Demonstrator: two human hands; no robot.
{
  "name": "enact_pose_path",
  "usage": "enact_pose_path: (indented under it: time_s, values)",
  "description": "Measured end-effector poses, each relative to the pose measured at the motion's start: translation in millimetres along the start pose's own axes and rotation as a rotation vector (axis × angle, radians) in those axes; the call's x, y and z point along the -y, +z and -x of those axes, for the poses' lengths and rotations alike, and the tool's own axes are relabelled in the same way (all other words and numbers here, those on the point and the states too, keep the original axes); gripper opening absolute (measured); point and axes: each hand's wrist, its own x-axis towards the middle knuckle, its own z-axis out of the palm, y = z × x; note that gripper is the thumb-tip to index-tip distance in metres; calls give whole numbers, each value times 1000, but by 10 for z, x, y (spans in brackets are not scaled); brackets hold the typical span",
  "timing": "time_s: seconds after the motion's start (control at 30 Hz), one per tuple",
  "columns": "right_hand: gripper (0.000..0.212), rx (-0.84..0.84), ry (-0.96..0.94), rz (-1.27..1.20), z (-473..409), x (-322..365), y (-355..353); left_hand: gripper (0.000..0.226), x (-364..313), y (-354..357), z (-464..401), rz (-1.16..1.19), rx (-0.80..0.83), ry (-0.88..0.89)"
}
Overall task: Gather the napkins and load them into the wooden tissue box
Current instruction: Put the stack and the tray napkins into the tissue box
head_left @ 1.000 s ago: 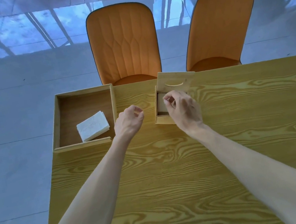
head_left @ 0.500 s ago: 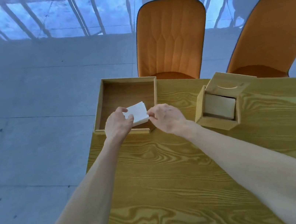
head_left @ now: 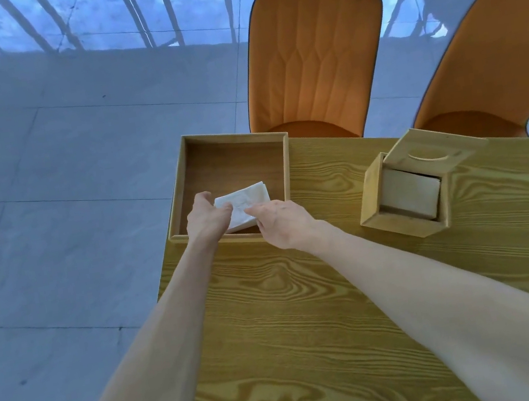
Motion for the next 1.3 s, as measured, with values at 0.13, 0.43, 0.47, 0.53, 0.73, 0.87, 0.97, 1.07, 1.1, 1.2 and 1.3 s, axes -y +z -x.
enact_pose_path:
  time_s: [0.13,0.43,0.47,0.53,0.73,0.87,0.97,1.07,1.1,1.2,1.3]
  values:
    - [44,-22,-7,-16,12,13,-5,58,35,-7,-75,160,-1,-69]
    - [45,-46,4,-122,29,-47,35,73,61,-72,-114,272,110,-136]
    - [44,-50,6,-142,27,-54,33,69,71,-70,-104,270,133,-108]
    - [42,-89,16,-212,18,-67,22,57,95,-73,-86,243,149,-44]
    - [48,-450,142,-311,-14,-137,-43,33,164,-128,-67,213,191,127]
    - [61,-374,124,-299,-40,-186,-90,23,195,-174,-67,196,215,205]
    - [31,-352,145,-237,-13,-218,-90,23,218,-189,-75,174,233,264]
    - [26,-410,130,-260,4,-209,-66,33,277,-208,-97,154,235,328]
    - [26,-416,113,-264,4,-205,-53,40,303,-210,-113,120,228,353]
    - [25,-378,111,-245,-5,-211,-2,49,376,-196,-127,-21,166,374]
    - [21,-391,131,-259,0,-227,36,30,398,-166,-119,-85,78,396]
